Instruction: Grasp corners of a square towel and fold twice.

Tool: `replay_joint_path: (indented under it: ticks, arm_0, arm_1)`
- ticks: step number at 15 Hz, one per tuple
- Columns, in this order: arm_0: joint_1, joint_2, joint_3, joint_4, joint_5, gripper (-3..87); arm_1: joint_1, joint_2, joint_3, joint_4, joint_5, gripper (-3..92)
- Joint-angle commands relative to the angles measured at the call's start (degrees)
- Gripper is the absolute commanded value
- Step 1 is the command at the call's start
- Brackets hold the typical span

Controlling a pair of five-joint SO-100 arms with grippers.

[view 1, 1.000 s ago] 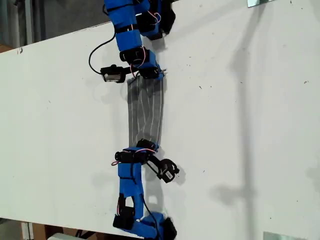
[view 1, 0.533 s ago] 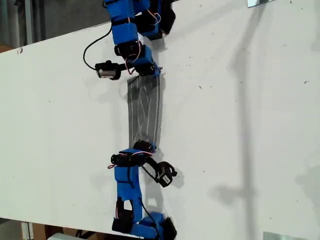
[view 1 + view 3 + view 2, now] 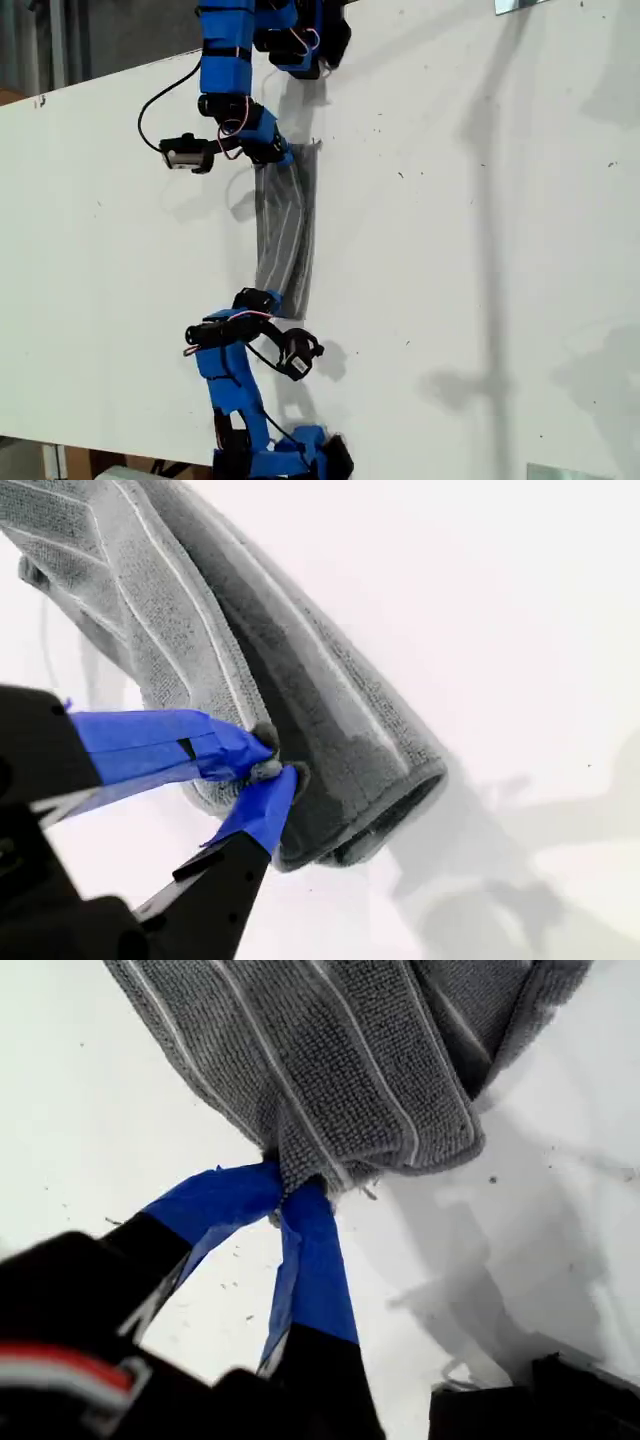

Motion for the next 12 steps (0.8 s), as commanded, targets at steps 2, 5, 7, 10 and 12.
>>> replay_joint_path:
  ticks: [2, 5, 7, 10, 12]
  arm_0:
    - [-6.06, 3.25, 0.09, 0.35, 2.81, -0.1]
    - [-9.67, 3.08, 0.09, 0.26, 5.1, -0.1]
    - [-11.87, 2.02, 0.0, 0.0, 6.42, -0.1]
    - [-12.57, 0.97, 0.18, -0.09, 6.94, -0.1]
    - [-10.46, 1.14, 0.53, 0.35, 6.06, -0.1]
  arm_1:
    - [7.56, -0.97, -5.27, 1.23, -3.16, -0.1]
    - [15.03, -2.02, -5.71, 2.2, -5.54, -0.1]
    - [18.63, -4.48, -7.12, 1.41, -7.38, -0.1]
    - [18.37, -9.67, -10.72, 2.11, -8.88, -0.1]
    - [15.64, -9.14, -9.84, 3.43, -7.21, -0.1]
